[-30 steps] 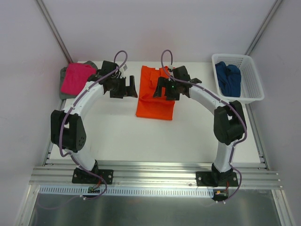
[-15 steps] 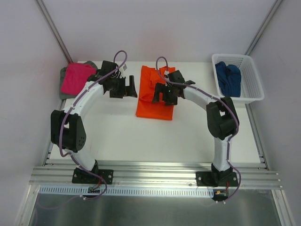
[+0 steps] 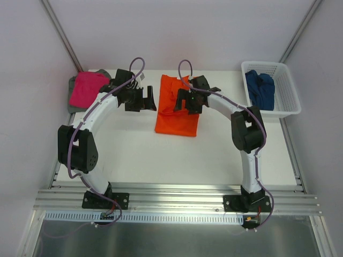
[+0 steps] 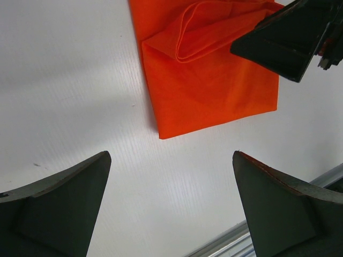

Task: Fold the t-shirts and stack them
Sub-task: Fold the tshirt

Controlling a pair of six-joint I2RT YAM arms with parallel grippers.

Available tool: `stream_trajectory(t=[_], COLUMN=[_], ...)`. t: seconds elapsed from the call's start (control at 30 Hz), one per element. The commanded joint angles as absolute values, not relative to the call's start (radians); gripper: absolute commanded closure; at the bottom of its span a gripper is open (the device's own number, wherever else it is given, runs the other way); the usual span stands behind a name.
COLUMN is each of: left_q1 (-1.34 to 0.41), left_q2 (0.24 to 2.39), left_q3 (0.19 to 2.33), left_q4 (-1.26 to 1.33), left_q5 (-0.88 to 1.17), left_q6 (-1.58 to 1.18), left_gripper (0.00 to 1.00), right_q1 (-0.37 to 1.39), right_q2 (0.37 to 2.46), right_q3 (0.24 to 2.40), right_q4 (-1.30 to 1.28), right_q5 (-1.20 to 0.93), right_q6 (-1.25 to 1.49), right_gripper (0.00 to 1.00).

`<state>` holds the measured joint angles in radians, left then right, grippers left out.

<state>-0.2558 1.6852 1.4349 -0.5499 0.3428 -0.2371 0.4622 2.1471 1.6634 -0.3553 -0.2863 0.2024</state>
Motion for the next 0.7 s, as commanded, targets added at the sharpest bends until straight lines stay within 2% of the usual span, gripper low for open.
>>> stream_trajectory(t=[0.0,0.2,0.37,0.67], left_q1=[-0.258,-0.258,-0.273,-0.288], left_q2=[1.675,1.687,1.742,2.040], left_q3=[1.450,1.459,1.462,1.709], left_q4=[-0.537,-0.535,-0.528,-0.531], left_q5=[0.365,0.386,0.491,0.554], left_q6=[-0.252,-0.250,-0.270,-0.272], left_gripper=[0.01,0.01,0.01,0.01], right_q1=[0.445,0.442,0.443,0.434], right_q2=[2.154,2.175,2.184,2.166], right_q3=[1.749,1.758,1.733,1.706], right_q4=[-0.345,-0.336,-0.331,-0.331], right_q5=[-0.262,-0.262,-0.275,-0.275], right_q6=[0.181,0.181,0.195,0.175], right_gripper=[0.03,0.03,0.03,0.03])
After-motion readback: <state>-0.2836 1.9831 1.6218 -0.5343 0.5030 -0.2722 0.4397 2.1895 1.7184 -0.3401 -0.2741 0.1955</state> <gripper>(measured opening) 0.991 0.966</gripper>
